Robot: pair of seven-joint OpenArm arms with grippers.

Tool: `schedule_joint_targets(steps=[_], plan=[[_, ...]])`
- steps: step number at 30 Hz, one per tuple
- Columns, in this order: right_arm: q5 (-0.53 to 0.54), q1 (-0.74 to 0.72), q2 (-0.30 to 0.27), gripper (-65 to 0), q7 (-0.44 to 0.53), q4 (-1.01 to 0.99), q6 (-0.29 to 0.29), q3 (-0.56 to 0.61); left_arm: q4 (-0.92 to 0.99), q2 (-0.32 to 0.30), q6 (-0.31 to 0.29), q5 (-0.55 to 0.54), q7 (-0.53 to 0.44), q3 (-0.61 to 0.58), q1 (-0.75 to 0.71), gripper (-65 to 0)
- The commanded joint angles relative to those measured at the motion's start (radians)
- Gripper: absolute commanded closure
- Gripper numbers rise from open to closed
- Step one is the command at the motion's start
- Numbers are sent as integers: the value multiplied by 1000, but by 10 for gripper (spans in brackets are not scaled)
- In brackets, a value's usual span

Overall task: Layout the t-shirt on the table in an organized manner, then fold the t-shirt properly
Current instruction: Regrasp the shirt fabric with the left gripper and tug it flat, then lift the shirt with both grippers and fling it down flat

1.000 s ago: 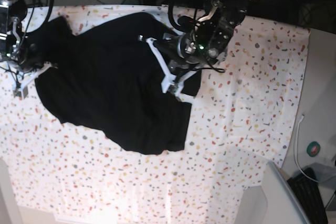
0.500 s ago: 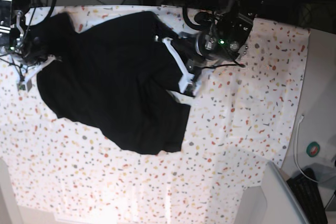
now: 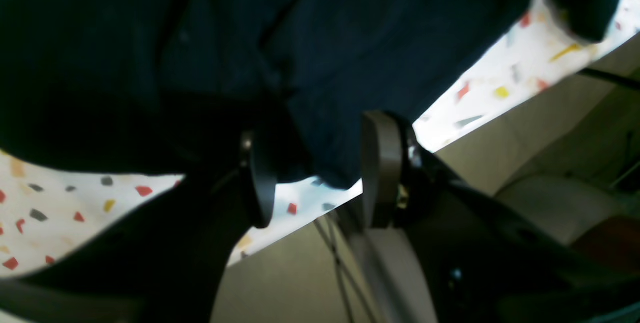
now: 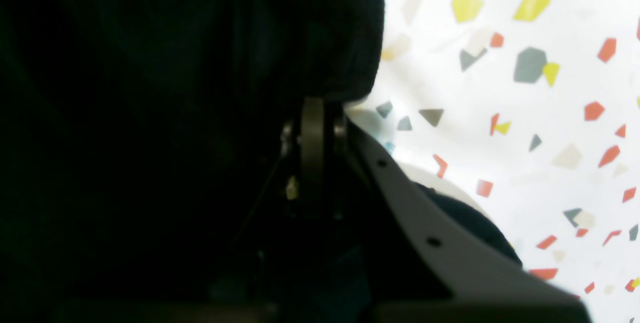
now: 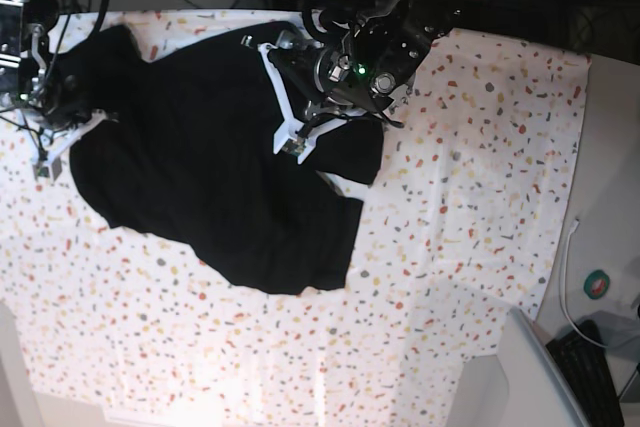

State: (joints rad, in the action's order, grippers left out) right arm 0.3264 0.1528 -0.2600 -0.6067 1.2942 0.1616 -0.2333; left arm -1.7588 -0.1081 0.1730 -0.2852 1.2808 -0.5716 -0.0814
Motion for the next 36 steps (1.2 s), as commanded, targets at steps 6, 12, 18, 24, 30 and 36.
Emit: schedule_joint_targets(steps=[6,12,18,24,30,36], plan=[[4,-11,-14,0,12,14,-1,-4,4,-2,1,-3,-3,11,7,-250],[4,-11,-14,0,12,14,-1,-4,46,3,1,-3,-7,42,9,-250],[4,-11,-14,0,12,14,-1,-4,84,2,1,-1,-59,58,12,-245],[4,-6,-12,0,12,14,-1,-4,152,2,1,-3,-89,101,9,-105],[4,34,9,0,12,32,-1,-4,147,-2,1,-9,-132,190,-11,0],[6,109,81,0,18,146,-1,-10,-39,0,-3,-12,-132,376,-54,0]])
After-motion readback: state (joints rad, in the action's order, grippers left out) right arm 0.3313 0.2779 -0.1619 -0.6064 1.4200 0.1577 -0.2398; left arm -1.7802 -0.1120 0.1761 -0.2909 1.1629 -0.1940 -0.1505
